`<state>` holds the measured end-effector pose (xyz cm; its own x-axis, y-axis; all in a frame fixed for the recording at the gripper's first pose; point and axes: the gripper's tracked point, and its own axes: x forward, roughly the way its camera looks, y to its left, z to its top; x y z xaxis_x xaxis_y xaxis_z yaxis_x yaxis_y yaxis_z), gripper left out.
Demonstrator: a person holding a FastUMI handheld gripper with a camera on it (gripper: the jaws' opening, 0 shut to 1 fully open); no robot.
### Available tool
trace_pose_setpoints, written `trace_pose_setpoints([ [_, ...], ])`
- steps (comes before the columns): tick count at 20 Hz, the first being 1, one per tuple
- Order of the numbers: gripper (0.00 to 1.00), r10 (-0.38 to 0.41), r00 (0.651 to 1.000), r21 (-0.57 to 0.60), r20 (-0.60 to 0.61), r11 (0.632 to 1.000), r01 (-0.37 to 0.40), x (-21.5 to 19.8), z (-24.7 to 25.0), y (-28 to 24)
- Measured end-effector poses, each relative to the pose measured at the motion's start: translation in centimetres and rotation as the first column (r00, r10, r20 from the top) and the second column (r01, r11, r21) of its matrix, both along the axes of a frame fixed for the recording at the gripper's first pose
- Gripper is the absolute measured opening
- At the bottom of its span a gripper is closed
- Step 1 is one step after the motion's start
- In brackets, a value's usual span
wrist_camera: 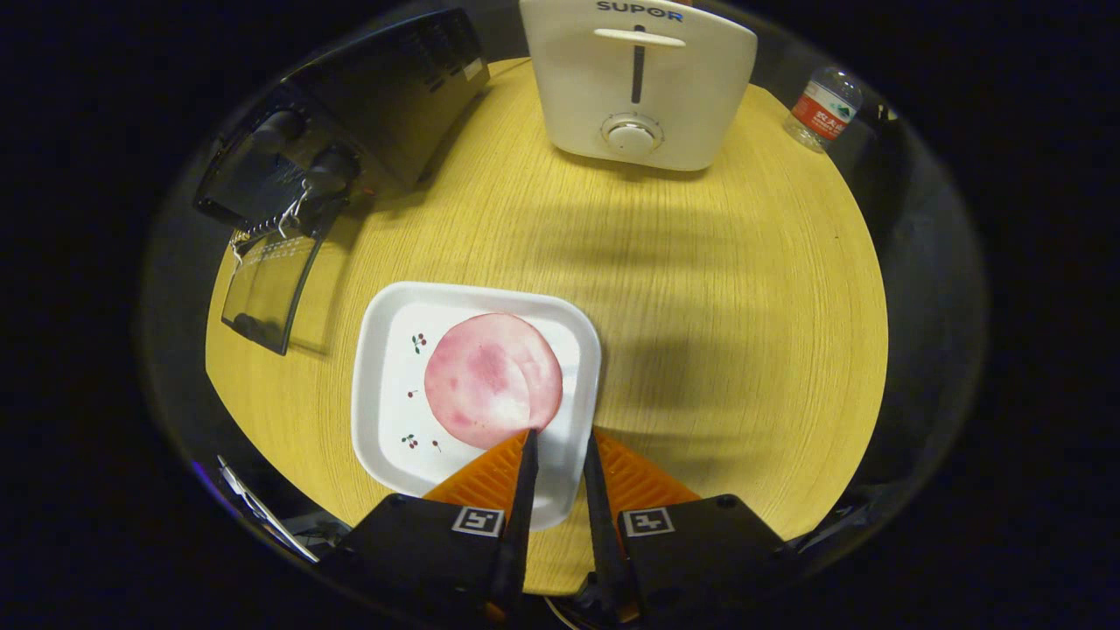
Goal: Open the toaster oven, put the food inside, and close the toaster oven door.
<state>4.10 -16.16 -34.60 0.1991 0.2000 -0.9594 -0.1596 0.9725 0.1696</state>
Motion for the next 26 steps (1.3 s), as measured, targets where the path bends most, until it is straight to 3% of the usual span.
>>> trace_pose_setpoints([
  [8,0.05,-0.057,0.998,0.08,-0.034,0.995,0.059,0.5,-0.3,-0.2],
  [11,0.02,-0.038,0.999,0.138,-0.022,0.99,0.041,0.3,-0.3,-0.2],
  [13,0.02,-0.101,0.994,0.18,-0.034,0.978,0.105,0.3,-0.2,-0.2],
  [23,0.02,-0.225,0.969,0.302,-0.102,0.921,0.246,-1.5,0.6,-0.1],
  [26,0.01,-0.239,0.968,0.345,-0.08,0.904,0.252,-1.8,1.7,-0.1],
])
